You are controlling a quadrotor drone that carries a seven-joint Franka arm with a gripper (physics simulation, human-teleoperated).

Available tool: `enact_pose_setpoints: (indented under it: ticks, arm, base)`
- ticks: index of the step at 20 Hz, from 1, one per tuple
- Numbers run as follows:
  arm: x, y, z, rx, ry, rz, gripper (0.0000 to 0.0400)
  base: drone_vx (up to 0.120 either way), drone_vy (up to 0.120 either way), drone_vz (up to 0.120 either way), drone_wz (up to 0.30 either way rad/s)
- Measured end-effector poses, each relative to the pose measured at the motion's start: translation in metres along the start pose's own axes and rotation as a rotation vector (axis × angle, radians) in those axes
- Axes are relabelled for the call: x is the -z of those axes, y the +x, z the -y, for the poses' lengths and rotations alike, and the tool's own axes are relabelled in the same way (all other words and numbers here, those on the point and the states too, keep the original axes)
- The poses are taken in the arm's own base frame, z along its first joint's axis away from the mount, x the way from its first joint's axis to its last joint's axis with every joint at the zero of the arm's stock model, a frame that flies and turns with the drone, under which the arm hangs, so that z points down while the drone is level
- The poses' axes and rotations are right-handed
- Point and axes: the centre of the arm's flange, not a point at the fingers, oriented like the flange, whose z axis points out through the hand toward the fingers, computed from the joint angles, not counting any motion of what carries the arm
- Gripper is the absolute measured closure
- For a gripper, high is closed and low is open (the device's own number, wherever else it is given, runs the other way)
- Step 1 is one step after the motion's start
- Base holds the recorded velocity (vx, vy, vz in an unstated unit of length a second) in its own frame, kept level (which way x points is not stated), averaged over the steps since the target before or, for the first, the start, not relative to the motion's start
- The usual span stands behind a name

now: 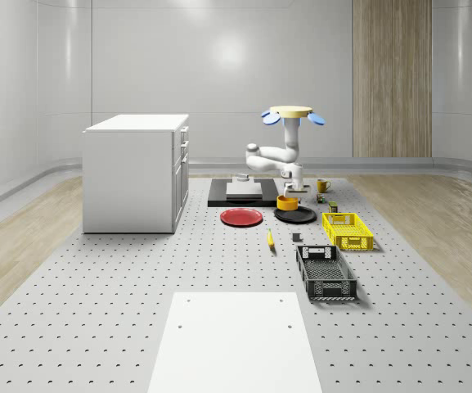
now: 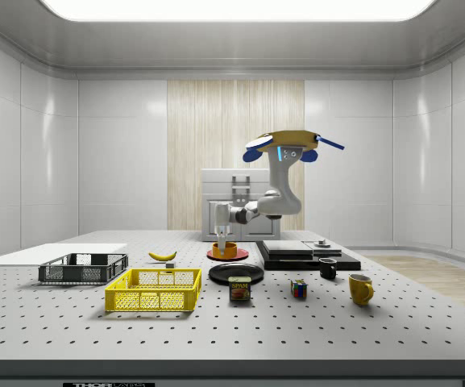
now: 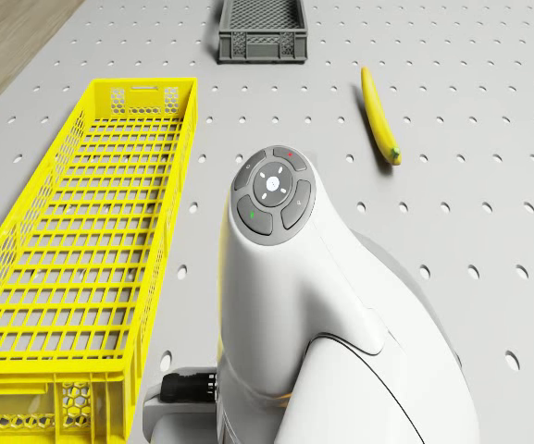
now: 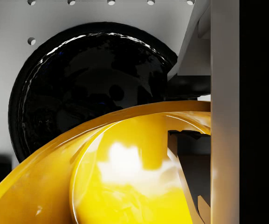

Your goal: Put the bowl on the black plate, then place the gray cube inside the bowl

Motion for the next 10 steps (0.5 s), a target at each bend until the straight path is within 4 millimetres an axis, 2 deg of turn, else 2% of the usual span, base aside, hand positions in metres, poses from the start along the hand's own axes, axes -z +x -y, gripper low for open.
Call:
enact_pose_setpoints:
  ticks: [4, 6, 10]
  arm:
    - [0.0, 0.0, 0.0, 0.0, 0.0, 0.0, 0.03]
    - [0.0, 0.0, 0.0, 0.0, 0.0, 0.0, 0.03]
    - [0.0, 0.0, 0.0, 0.0, 0.0, 0.0, 0.03]
  base:
    - [-0.11, 0.11, 0.0, 0.0]
    - [0.0, 0.0, 0.0, 0.0]
    - [0.0, 0.0, -0.11, 0.0]
